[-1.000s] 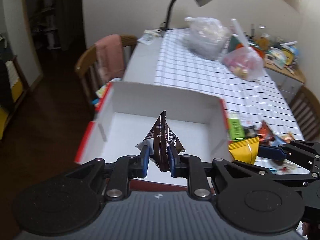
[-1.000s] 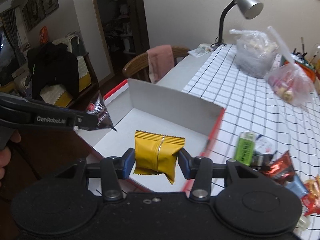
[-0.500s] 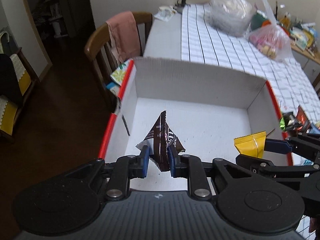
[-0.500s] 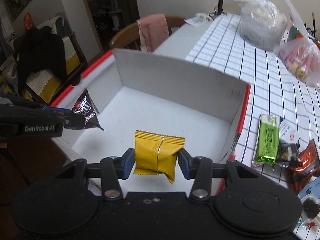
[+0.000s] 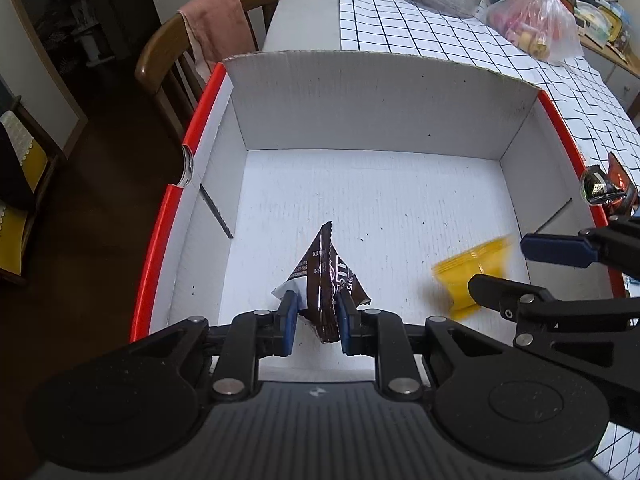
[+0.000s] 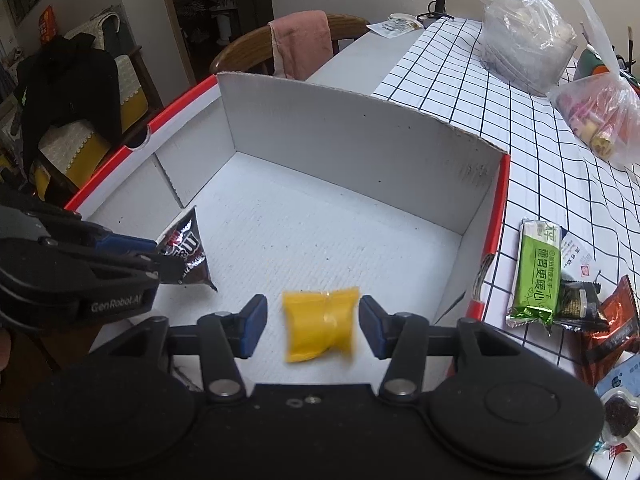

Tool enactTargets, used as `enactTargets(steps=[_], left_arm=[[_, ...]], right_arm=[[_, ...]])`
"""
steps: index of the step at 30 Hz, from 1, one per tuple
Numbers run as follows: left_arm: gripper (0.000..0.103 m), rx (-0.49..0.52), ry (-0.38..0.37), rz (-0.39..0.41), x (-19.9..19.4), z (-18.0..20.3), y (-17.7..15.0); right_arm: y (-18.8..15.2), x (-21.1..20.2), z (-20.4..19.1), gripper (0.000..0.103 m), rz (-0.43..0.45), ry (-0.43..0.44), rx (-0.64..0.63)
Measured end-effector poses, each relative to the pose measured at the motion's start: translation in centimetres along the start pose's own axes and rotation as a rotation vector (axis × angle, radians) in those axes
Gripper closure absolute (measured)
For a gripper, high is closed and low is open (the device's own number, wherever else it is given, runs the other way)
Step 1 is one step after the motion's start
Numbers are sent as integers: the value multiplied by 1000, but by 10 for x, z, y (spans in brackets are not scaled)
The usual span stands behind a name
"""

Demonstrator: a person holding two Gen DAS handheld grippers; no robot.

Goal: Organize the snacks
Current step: 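Carry both snacks over the white box and open both tools, then withdraw both tools from the box back toward the snack pile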

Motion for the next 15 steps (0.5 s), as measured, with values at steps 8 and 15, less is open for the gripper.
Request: enactTargets(steps=[8, 15], left_arm=[[75, -7, -36, 34, -12, 3, 3], [69, -3, -81, 82, -35, 7, 2]], right_arm=[[-2, -23, 5, 41, 41, 19, 23], [-3, -51, 12, 36, 91, 24, 52]])
Point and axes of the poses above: each gripper's, at about its wrist camera, not at the fingertips, and x roughly the way its jaws point, z to its right, y to its top, the point moved 4 cm from there along x, roughly the way its jaws point, and after that the axes turned 7 degrees about -y, right-handed, at the moved point
